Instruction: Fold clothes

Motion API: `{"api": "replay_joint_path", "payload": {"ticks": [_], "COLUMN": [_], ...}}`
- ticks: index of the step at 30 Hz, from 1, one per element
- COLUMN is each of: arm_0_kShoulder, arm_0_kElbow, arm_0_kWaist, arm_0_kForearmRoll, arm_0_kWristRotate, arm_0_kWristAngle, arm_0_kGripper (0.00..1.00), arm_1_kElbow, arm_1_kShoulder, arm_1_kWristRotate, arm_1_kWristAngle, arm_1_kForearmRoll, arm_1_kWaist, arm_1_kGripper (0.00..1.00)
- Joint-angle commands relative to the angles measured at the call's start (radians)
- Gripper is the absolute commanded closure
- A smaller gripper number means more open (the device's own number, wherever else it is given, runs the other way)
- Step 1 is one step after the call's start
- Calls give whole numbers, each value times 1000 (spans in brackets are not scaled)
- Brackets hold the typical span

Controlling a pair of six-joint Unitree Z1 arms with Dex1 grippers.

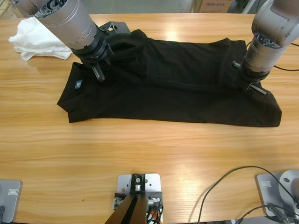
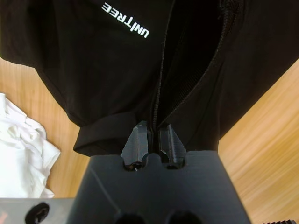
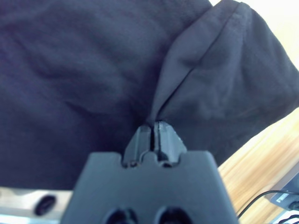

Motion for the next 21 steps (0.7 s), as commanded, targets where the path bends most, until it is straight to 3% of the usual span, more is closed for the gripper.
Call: {"api": "replay_joint_path", "payload": {"ticks": [1, 5, 13, 21], "arm_0_kShoulder": [59, 76, 129, 180], "arm_0_kElbow": [29, 31, 29, 32], "arm_0_kWaist": [3, -18, -117, -157], "arm_0_kForearmRoll": [17, 18, 24, 94], "arm_0_kWristRotate": [8, 13, 19, 13], "arm_0_kWristAngle": [13, 14, 50, 57], "arm_0_kGripper": [1000, 1000, 1000, 1000], "arm_1_kElbow": [-10, -9, -8, -2], "arm_1_kShoulder": [8, -55, -92, -87], "arm_1_kWristRotate": [-113, -173, -188, -182], "arm_1_kWristAngle": [-45, -44, -33, -28], "arm_1_kForearmRoll": [-22, -35, -34, -33], "arm_1_kWaist": [2, 4, 15, 15], "arm_1_kGripper": [196, 147, 142, 146]}}
